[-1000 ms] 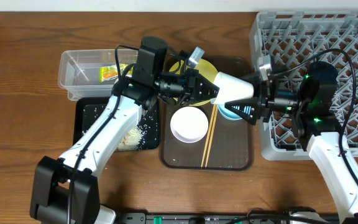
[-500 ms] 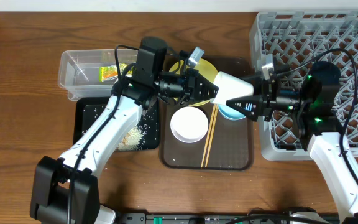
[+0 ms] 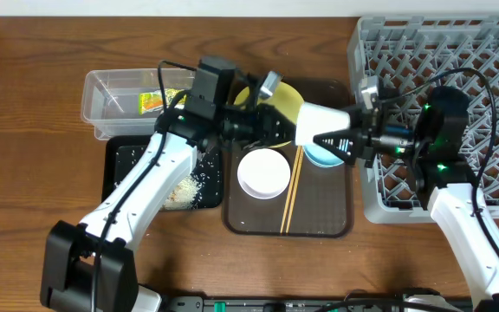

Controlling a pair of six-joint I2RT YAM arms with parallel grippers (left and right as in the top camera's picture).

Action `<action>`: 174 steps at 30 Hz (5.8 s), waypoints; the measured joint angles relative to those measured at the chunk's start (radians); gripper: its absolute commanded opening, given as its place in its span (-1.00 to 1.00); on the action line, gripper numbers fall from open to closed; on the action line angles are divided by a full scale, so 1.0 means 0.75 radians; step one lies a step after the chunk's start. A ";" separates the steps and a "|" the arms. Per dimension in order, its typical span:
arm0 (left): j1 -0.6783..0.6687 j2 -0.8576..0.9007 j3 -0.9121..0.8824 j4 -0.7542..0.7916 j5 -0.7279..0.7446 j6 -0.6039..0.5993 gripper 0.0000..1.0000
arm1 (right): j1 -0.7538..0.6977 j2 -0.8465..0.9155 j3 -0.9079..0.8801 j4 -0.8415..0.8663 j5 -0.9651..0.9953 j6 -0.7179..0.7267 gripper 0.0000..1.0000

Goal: Sort waste into correct bins and load items into the dishwasher rack

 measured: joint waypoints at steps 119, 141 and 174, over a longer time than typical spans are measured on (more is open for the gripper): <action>0.283 -0.466 -0.009 -0.684 -1.084 0.348 0.07 | 0.328 0.712 0.650 -1.260 1.857 0.243 -0.98; 0.283 -0.466 -0.010 -0.683 -1.083 0.348 0.09 | 0.199 0.247 0.649 -0.480 2.442 -0.198 -0.98; 0.283 -0.466 -0.010 -0.718 -1.089 0.348 0.10 | 0.070 0.980 0.648 0.553 2.805 -0.464 -0.97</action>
